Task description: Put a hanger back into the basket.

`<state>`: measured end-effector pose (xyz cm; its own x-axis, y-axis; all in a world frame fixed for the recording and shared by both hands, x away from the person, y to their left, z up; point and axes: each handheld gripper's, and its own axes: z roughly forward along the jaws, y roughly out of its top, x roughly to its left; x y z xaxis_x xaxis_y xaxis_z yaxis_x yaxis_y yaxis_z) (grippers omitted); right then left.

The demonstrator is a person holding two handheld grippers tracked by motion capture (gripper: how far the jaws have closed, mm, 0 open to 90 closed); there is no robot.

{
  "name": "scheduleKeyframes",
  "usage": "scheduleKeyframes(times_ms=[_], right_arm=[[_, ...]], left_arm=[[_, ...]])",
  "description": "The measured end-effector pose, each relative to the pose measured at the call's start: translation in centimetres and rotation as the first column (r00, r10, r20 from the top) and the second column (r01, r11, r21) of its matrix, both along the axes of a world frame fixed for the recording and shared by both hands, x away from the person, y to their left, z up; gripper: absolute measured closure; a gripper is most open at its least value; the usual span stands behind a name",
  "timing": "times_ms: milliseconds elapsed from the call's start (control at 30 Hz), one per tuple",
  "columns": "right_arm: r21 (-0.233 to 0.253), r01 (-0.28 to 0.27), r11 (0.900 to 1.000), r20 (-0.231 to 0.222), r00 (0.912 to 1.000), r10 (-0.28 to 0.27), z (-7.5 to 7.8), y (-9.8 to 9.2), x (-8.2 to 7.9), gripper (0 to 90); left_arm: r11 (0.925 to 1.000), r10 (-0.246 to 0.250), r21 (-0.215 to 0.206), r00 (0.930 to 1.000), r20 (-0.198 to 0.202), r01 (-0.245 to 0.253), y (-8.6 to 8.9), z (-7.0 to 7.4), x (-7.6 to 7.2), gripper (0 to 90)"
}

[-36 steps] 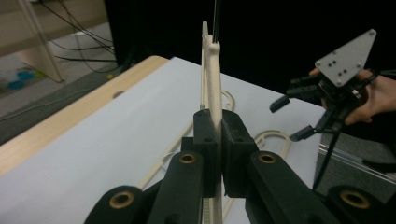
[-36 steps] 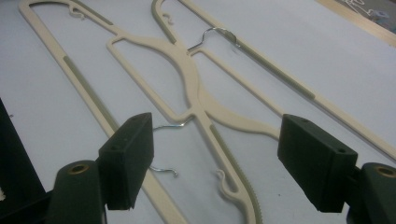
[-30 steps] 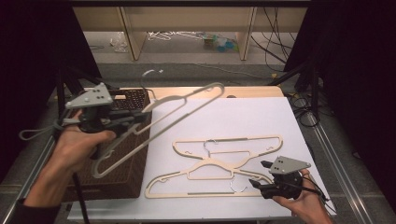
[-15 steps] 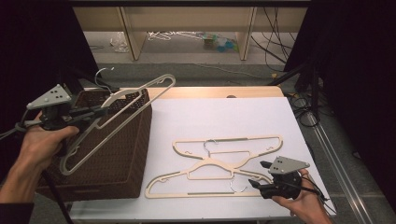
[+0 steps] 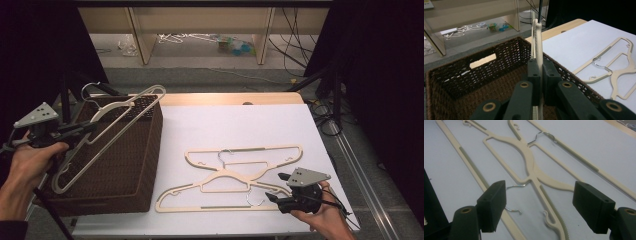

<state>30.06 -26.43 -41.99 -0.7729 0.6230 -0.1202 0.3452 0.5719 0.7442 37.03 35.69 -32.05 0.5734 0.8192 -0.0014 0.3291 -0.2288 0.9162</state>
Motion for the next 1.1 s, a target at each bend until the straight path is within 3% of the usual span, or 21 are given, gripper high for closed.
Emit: scheduleKeyframes(times_ms=[433, 533, 633, 800, 900, 967, 1000, 1033, 1067, 1100], right_arm=[[0.000, 0.001, 1.000, -0.008, 1.0000, -0.001, -0.1, 0.1, 0.0, 28.1], [-0.002, 0.000, 1.000, -0.008, 1.0000, 0.000, -0.1, 0.1, 0.0, 28.1], [-0.003, -0.003, 1.000, -0.013, 0.9999, 0.003, -0.2, 0.1, 0.0, 28.1], [-0.005, -0.002, 1.000, -0.018, 0.9998, 0.002, -0.2, 0.2, 0.0, 28.1], [-0.013, -0.007, 1.000, -0.014, 0.9999, 0.007, -0.3, 0.2, 0.0, 28.1], [-0.013, -0.012, 1.000, -0.018, 0.9998, 0.012, -0.3, 0.2, 0.0, 28.1], [-0.013, -0.010, 1.000, -0.019, 0.9998, 0.010, -0.3, 0.2, 0.0, 28.1], [-0.013, -0.011, 1.000, -0.021, 0.9997, 0.010, -0.3, 0.2, 0.0, 28.1], [-0.014, -0.013, 1.000, -0.018, 0.9998, 0.013, -0.3, 0.2, 0.0, 28.1], [-0.015, -0.013, 1.000, -0.018, 0.9998, 0.013, -0.3, 0.2, 0.0, 28.1]], left_arm=[[0.9988, 0.047, -0.009, 0.9987, -0.020, -0.047, 2.1, -2.1, -0.4, 85.8], [0.9976, 0.057, -0.036, 0.9979, -0.028, -0.058, 2.4, -2.5, -0.5, 85.8], [0.9978, 0.053, -0.036, 0.9975, -0.048, -0.055, 2.5, -3.1, -0.3, 85.8], [0.9973, 0.069, -0.018, 0.9932, -0.094, -0.071, 2.0, -4.0, 0.4, 85.7], [0.9989, 0.047, -0.002, 0.9937, -0.101, -0.047, 1.6, -4.7, 1.2, 85.6], [0.9982, 0.060, 0.003, 0.9897, -0.130, -0.061, 1.3, -5.2, 1.5, 85.6], [0.9987, 0.040, 0.036, 0.9918, -0.121, -0.036, 1.5, -5.5, 1.8, 85.5], [0.9979, 0.065, 0.016, 0.9876, -0.143, -0.063, 1.1, -5.9, 1.8, 85.5], [0.9982, 0.047, 0.043, 0.9900, -0.133, -0.041, 1.2, -6.1, 2.1, 85.5], [0.9969, 0.063, 0.056, 0.9865, -0.151, -0.055, 1.1, -6.5, 2.2, 85.5]])
